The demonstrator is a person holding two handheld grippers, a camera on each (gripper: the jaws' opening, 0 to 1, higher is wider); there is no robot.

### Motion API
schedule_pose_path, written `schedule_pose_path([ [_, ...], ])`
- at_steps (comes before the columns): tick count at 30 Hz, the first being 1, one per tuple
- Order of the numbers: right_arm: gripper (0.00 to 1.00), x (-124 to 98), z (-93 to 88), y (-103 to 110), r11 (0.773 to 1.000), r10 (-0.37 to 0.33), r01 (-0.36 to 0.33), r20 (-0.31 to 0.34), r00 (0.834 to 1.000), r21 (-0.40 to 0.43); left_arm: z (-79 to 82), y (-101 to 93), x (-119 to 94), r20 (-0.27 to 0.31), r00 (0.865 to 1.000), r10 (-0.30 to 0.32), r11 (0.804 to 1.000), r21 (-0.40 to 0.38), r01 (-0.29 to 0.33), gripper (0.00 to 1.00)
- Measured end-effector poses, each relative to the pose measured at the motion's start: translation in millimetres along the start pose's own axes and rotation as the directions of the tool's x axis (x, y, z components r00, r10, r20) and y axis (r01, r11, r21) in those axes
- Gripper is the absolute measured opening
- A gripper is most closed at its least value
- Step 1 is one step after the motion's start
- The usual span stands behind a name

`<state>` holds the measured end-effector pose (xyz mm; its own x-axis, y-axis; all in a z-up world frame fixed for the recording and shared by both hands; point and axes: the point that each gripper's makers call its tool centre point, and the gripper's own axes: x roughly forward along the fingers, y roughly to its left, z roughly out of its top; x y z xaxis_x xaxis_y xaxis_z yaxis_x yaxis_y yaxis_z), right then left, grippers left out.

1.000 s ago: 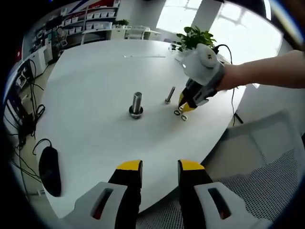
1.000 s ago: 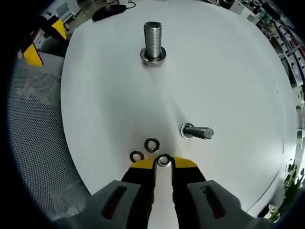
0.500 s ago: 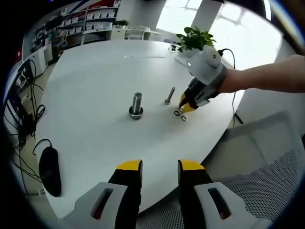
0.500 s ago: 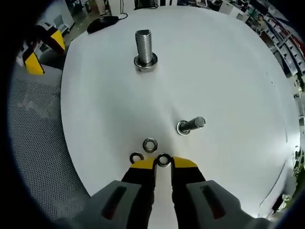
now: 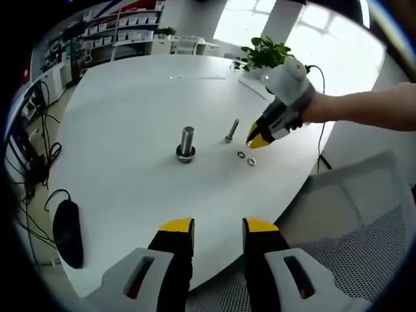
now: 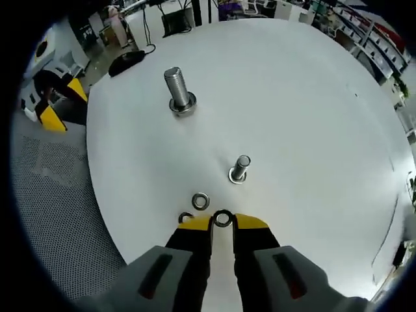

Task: Place the washer onto the threaded stud by aligning its center hole with the stud, sliding it down to the base, and recovering from edge contact or off-axis alignment until the washer reaches the visible bottom stop.

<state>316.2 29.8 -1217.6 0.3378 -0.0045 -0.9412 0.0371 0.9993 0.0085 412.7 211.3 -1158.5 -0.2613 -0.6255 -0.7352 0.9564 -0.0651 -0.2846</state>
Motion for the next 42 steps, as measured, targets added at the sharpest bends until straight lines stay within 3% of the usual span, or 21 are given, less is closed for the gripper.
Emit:
schedule_pose_path([
  [13,0.14,-20,28.9,-13,1.0,-0.003,0.002,0.083,0.997,0.012,-1.4,-1.3,0,-0.007,1.0,-0.001,1.0,-0.001,0.001,0.28],
  [20,0.14,-38,44.9,-12,0.999,-0.025,0.027,0.12,0.993,-0.022,0.3,-0.5,0,0.001,1.0,-0.002,1.0,-0.004,0.002,0.28],
  [24,0.14,-36,51.4,-15,0.998,-0.033,0.039,0.127,0.991,-0.043,0.4,0.0,0,0.002,1.0,-0.002,1.0,-0.005,0.002,0.28],
  [42,0.14,-23,53.0,-18,0.994,-0.029,0.035,0.064,0.998,-0.106,1.5,-0.7,-1,0.011,1.0,-0.002,1.0,-0.008,0.002,0.28],
])
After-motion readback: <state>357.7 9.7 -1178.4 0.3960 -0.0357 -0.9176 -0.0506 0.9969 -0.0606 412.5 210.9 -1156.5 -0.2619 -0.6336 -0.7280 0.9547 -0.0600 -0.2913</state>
